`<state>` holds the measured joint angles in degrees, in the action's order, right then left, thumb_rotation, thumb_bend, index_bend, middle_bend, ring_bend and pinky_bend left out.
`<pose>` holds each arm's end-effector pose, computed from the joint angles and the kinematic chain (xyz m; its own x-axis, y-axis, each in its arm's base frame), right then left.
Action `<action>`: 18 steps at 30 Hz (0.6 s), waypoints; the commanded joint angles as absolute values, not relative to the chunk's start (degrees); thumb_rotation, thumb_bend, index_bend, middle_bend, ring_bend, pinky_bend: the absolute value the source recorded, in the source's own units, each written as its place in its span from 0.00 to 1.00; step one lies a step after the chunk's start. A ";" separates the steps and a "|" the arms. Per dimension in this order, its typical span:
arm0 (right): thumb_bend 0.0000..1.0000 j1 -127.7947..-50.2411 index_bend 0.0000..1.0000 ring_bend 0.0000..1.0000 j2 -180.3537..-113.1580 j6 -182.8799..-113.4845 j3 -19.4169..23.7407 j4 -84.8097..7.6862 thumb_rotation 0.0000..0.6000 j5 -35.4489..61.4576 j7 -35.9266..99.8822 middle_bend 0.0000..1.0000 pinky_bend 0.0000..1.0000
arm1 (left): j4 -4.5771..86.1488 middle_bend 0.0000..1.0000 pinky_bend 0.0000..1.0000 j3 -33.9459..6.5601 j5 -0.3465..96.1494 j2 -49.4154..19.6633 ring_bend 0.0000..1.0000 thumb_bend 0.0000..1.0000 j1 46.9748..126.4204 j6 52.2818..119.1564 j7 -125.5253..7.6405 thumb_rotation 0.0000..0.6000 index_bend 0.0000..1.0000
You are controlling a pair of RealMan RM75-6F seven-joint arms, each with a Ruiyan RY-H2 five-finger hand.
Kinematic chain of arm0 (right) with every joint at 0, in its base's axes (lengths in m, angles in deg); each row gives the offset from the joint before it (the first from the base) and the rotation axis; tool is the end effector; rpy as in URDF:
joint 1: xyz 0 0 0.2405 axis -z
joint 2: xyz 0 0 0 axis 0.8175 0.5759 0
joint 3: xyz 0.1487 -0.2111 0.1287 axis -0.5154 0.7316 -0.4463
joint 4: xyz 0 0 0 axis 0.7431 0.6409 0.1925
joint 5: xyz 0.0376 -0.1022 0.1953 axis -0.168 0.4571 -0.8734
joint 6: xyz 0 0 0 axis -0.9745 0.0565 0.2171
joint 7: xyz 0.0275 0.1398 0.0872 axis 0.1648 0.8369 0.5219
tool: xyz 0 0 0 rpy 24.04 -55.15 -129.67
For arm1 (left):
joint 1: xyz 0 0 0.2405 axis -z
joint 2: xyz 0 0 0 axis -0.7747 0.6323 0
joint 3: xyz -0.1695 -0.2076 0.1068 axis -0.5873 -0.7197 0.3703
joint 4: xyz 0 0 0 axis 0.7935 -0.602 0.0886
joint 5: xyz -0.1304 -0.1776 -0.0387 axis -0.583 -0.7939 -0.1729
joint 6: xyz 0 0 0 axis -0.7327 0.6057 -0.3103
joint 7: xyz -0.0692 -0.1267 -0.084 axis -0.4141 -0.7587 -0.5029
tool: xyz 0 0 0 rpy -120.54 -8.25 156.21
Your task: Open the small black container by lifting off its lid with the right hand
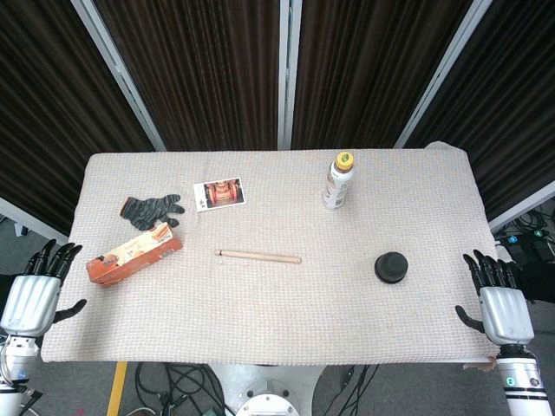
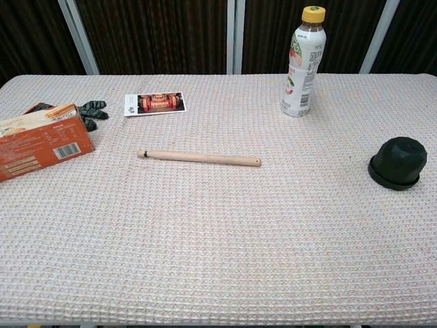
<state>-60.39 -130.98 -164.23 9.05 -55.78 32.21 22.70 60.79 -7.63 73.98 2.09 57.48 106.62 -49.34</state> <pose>-0.3553 -0.2129 0.1326 0.4668 -0.0865 0.8801 -0.8814 0.0361 0.4710 -0.3321 0.2153 0.1441 0.5178 -0.0061 0.8555 0.8537 -0.0614 -0.5172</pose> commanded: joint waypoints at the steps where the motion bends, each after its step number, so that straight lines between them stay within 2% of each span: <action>1: 0.15 -60.41 0.00 0.00 -131.05 -164.14 9.02 -55.69 1.00 32.06 22.77 0.00 0.00 | 60.70 0.11 0.17 -7.58 73.81 2.05 0.00 0.12 57.51 106.38 -49.39 1.00 0.12; 12: 0.15 -61.84 0.00 0.00 -134.35 -161.15 7.78 -51.48 1.00 28.75 23.63 0.00 0.00 | 60.27 0.11 0.17 -7.68 73.46 1.50 0.00 0.12 58.06 105.38 -49.66 1.00 0.12; 18: 0.10 -65.47 0.00 0.00 -137.06 -152.70 7.29 -46.47 1.00 26.76 30.55 0.01 0.00 | 59.11 0.11 0.17 -7.31 73.15 1.23 0.00 0.12 58.47 103.98 -50.60 1.00 0.12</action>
